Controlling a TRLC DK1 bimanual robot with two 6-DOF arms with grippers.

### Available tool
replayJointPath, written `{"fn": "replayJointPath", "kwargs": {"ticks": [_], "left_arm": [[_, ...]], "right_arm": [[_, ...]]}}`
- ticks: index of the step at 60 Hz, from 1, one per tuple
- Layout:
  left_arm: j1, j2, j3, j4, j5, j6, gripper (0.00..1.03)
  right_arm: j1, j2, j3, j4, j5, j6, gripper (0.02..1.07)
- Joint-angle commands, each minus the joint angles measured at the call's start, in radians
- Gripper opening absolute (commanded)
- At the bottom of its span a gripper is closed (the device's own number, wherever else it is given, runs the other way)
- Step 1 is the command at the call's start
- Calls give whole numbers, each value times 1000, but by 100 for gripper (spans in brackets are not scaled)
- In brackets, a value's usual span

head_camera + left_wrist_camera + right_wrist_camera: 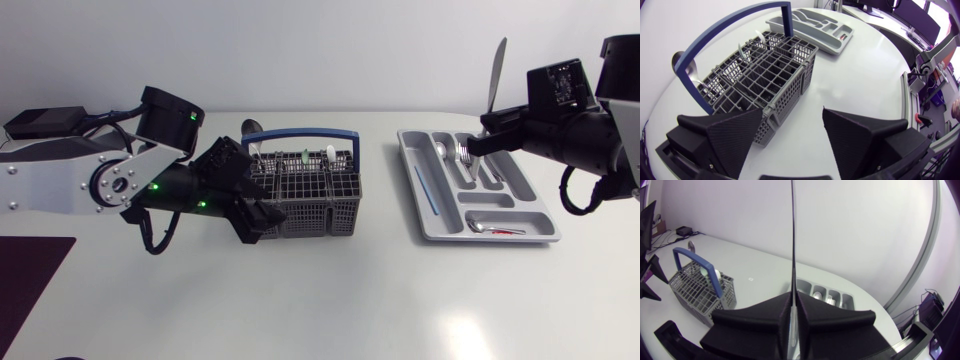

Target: Unload the cutlery basket into the drawer organizer.

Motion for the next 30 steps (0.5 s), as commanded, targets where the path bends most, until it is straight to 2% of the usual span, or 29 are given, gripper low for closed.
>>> {"fn": "replayJointPath", "kwargs": {"ticks": [1,18,30], "left_arm": [[-11,-23,32,-9,-6,-14,92],[-17,-26,31,-14,-14,-14,92],[-17,-29,26,-12,-17,-13,92]], "right_arm": [[-65,50,13,-4,-14,-8,8],[-243,228,100,9,-35,-38,8],[-322,406,234,7,-14,-43,8]]}}
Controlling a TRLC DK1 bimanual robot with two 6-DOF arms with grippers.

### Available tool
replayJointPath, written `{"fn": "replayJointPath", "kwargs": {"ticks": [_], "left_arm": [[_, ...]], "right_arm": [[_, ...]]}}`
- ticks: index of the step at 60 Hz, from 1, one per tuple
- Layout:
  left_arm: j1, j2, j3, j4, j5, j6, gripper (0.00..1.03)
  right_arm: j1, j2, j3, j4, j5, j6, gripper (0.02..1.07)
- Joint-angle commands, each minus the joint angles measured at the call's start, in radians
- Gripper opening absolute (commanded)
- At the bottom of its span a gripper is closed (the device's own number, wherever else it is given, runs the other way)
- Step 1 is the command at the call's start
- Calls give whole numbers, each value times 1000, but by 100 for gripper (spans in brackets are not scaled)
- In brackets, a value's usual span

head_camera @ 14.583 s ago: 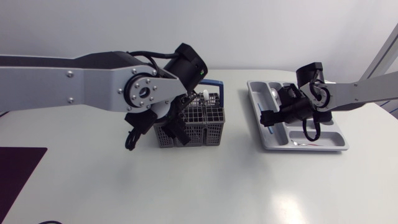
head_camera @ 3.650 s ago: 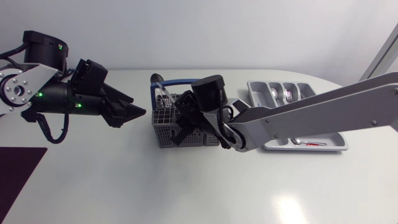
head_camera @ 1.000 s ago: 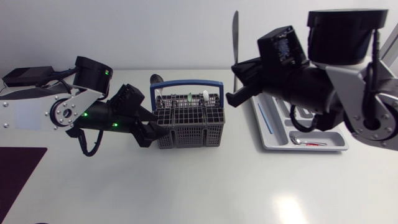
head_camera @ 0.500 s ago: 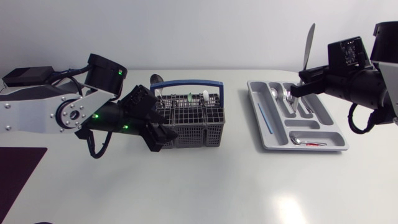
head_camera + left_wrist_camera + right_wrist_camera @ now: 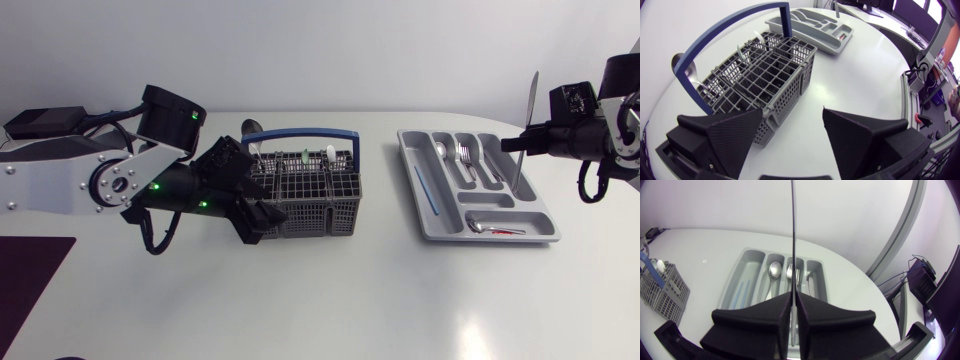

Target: Unload the cutlery basket into the drawer organizer.

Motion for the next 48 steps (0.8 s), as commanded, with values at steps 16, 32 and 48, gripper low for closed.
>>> {"fn": "replayJointPath", "kwargs": {"ticks": [16,32,48], "left_arm": [[-1,-24,9,-2,-7,0,92],[1,-26,9,-2,-7,2,92],[-1,-26,10,-5,-15,2,92]], "right_arm": [[-67,257,216,7,58,-12,8],[-65,380,314,-42,96,-12,8],[-62,508,472,-155,106,-7,8]]}}
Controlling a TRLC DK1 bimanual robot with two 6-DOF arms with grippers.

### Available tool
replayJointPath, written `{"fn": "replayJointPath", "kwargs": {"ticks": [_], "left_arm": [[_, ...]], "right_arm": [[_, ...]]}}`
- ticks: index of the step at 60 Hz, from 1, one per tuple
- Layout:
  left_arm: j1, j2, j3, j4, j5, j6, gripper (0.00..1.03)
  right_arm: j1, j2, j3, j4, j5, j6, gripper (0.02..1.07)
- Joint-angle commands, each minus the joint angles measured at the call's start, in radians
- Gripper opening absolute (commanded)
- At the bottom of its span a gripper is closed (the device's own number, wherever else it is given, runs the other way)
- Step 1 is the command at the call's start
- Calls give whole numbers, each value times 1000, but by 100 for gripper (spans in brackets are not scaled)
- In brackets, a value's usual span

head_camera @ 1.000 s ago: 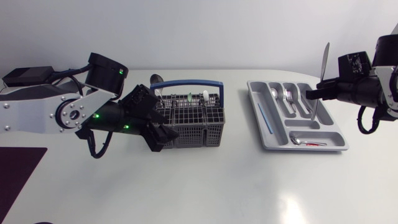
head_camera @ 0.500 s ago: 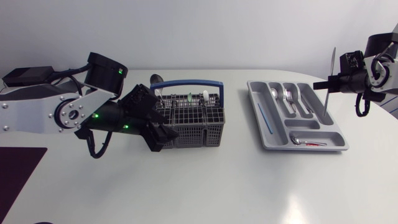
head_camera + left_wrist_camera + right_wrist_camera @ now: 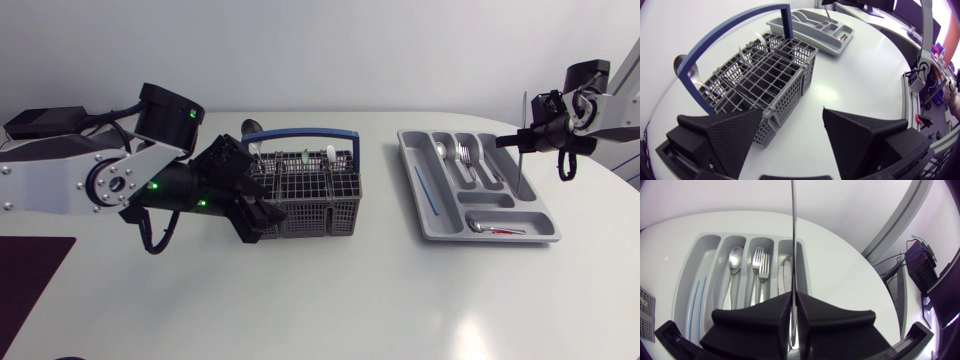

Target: Unload the cutlery basket into the drawer organizer.

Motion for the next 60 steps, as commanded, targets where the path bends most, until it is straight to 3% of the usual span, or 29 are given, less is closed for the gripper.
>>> {"fn": "replayJointPath", "kwargs": {"ticks": [1,26,45,50,53,54,55,60], "left_arm": [[-1,-19,10,-5,-7,1,92],[-6,-25,10,-8,-12,0,92],[-6,-33,3,-8,-12,0,92],[-4,-38,-1,-11,-14,0,92],[-4,-44,-2,-12,-14,0,92],[-4,-44,-2,-12,-14,0,92],[-2,-48,-4,-14,-14,0,92],[-2,-62,-5,-22,-14,0,92]], "right_arm": [[4,59,69,-32,8,-2,8],[21,310,378,-229,20,38,8],[22,430,519,-264,27,67,8],[22,438,525,-264,32,72,23],[22,436,525,-264,32,72,38],[22,436,525,-264,32,72,38],[22,430,522,-264,32,72,46],[22,398,494,-252,29,76,58]]}}
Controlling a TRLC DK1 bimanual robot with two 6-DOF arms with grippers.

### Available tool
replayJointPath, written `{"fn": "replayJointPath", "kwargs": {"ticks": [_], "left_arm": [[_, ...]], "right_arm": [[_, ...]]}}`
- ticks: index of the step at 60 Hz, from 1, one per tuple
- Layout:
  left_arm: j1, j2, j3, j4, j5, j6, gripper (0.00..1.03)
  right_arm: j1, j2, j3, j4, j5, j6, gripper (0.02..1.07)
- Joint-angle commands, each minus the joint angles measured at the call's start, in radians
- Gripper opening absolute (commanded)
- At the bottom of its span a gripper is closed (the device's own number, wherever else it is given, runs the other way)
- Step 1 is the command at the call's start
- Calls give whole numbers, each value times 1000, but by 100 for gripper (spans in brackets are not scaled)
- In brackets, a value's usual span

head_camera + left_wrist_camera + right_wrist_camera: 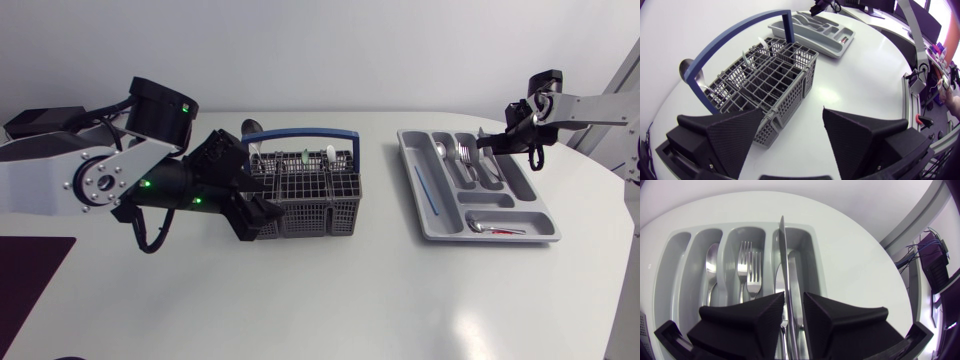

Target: Unload the cutlery basket into the drawer organizer.

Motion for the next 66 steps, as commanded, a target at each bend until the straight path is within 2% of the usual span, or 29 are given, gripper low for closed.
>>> {"fn": "replayJointPath", "kwargs": {"ticks": [1,8,17,34,47,54,62,66], "left_arm": [[-2,-30,-7,-12,-2,0,92],[1,-85,-30,-27,-10,3,92],[24,-132,-59,-39,-10,7,92],[25,-152,-77,-42,-13,9,92],[19,-143,-88,-33,-19,12,92],[4,-134,-85,-30,-28,10,92],[-7,-129,-80,-29,-36,9,92],[-7,-128,-79,-29,-36,7,92]], "right_arm": [[10,-22,-23,10,4,33,60],[39,-183,-206,127,2,16,65],[73,-290,-331,173,4,10,65],[34,-166,-213,170,4,-5,65],[2,-45,-100,96,1,-44,64],[-24,-5,-61,82,1,-56,52],[-36,30,-29,55,-5,-67,52],[-38,36,-29,55,-15,-68,48]]}}
